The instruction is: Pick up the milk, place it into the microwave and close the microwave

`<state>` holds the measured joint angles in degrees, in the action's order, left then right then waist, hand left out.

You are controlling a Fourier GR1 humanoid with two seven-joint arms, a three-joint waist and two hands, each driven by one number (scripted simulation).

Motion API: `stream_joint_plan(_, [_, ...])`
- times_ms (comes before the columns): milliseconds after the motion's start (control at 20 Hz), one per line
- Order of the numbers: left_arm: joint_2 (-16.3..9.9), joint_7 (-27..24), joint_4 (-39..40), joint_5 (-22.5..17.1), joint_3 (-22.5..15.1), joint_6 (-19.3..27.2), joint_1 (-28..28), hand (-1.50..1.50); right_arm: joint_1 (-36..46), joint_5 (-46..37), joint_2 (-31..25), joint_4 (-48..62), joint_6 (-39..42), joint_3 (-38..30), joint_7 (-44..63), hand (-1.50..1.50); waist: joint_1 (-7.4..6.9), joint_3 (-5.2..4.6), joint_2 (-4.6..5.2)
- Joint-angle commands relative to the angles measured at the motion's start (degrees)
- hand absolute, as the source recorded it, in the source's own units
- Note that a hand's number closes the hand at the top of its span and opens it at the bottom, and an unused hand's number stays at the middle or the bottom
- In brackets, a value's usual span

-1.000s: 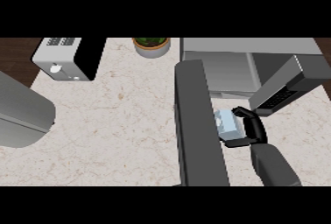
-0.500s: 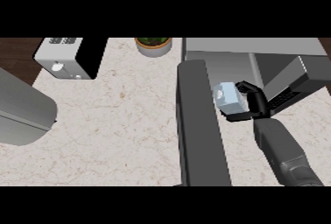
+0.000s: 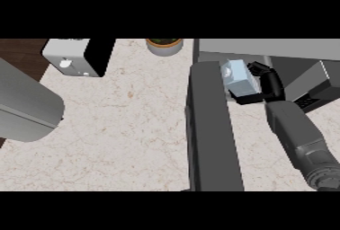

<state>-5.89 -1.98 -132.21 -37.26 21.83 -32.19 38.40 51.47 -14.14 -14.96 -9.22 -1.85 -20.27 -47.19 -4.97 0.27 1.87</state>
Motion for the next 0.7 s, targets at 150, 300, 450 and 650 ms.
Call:
stream_joint_plan(150, [-1.28, -0.16, 0.74, -1.58, -0.24, -0.01, -3.74, -1.5, 3.53, -3.82, -2.38, 0.92, -10.19, 2.31, 2.96, 1.5, -1.64, -0.01, 1.15])
stream_joint_plan(300, [-1.65, 0.37, -0.05, -1.76, -0.03, 0.02, -3.3, -1.5, 3.09, -2.67, -4.05, 1.46, -11.0, 0.77, 2.89, 1.5, -2.27, 0.12, 1.41])
stream_joint_plan(450, [-1.25, 0.77, 0.43, -2.2, -1.18, 0.05, -3.57, -1.5, 5.12, -2.91, -4.6, 1.78, -13.31, 0.67, 4.94, 1.5, -3.27, 0.14, 1.86])
stream_joint_plan(650, [-2.52, 1.53, 0.41, -2.03, -0.94, 1.53, -6.32, -1.5, 7.92, -3.68, -4.74, 2.44, -15.79, 1.08, 7.99, 1.5, -3.67, 0.16, 2.45])
